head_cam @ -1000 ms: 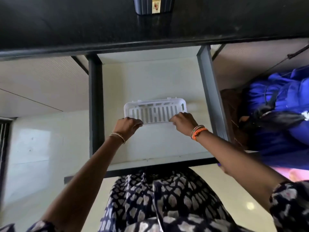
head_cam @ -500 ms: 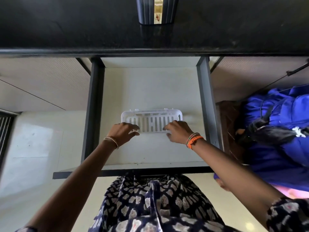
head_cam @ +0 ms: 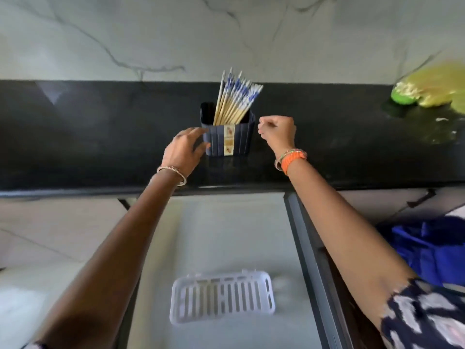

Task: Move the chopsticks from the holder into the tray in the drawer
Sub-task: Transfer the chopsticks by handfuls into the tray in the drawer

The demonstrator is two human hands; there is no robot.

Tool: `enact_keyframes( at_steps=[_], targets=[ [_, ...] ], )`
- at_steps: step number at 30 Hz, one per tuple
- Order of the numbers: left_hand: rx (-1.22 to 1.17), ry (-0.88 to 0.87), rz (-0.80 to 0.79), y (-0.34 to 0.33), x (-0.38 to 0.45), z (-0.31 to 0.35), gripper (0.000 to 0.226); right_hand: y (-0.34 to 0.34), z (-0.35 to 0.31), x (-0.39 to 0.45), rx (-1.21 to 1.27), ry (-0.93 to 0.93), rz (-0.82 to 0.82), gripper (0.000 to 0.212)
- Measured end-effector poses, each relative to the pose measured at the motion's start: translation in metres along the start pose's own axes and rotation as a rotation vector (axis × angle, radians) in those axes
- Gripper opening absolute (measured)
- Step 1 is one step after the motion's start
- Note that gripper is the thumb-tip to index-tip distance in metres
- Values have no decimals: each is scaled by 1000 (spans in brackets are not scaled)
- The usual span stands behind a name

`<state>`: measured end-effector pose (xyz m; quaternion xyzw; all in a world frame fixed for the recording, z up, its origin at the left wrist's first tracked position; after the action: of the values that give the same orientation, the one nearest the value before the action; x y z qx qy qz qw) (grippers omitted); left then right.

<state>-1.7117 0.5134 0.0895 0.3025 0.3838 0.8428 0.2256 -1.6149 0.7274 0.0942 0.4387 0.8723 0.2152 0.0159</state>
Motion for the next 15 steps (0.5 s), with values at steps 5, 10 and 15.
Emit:
enact_keyframes(
  at_steps=[5,10,15],
  targets=[
    [84,-63,-107,-22,48,-2,48,-25,4,65,28,-118,93,33],
    [164,-138,-94,-30,71,-10,37,-48,7,103,29,-206,60,40],
    [168,-155,-119,-39,73,-23,24,-55,15,118,20,-233,38,31]
  ],
)
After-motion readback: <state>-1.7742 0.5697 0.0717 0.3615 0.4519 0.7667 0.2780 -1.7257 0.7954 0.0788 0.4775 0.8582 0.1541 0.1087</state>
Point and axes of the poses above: each hand's wrist, its own x-axis towards the middle knuckle, its own y-axis out of the back of the hand, z = x × y, the point moved 5 cm from there along x, towards the middle knuckle, and after that the axes turned 2 degrees about -x, right-handed, at the moved point
